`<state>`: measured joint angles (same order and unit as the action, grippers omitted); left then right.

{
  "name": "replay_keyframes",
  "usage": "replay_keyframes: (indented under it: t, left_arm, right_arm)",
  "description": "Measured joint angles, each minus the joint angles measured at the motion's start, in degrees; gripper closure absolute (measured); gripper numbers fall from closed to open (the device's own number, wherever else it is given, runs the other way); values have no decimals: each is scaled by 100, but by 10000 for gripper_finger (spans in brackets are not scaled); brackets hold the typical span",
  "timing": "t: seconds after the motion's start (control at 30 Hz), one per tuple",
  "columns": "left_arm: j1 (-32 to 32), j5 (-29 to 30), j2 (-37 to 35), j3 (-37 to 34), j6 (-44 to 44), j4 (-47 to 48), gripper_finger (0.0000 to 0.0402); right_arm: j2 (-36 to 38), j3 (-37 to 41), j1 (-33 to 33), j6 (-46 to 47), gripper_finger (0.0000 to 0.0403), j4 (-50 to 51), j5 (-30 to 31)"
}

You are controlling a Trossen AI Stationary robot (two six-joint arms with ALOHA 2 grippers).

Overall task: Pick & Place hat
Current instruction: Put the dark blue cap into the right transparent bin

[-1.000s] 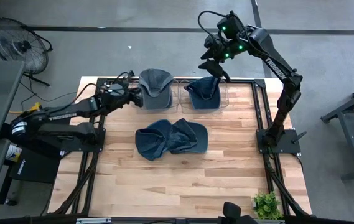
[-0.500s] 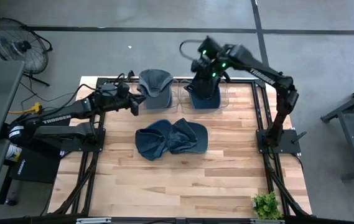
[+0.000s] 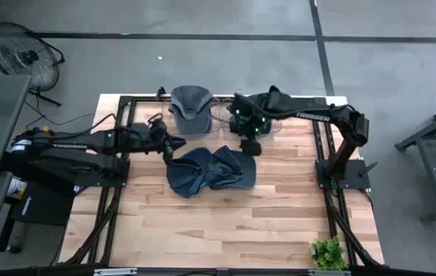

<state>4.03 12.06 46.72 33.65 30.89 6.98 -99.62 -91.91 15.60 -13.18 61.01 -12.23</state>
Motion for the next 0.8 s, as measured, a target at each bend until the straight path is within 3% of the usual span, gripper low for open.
replay_keyframes:
  t: [0.3,0.47,0.57,0.63,0.8]
  left_arm:
    - [-1470,1440,425,4,1198,-178,337]
    - [-2162,2287,982,3,1833,-764,337]
    - [-2444,2704,1369,7,2185,-1238,337]
    - [-2556,2811,1644,7,2550,-1594,337]
    - [-2582,2801,2531,7,3327,-2720,337]
  right_arm:
    - [1135,1803,-563,926,167,-1166,-26]
    - [2018,3116,-959,1107,167,-2394,-18]
    - [2458,3858,-1193,1105,167,-3064,322]
    - [2692,4299,-1312,1453,167,-3463,594]
    - [2995,5334,-1354,3184,167,-4507,630]
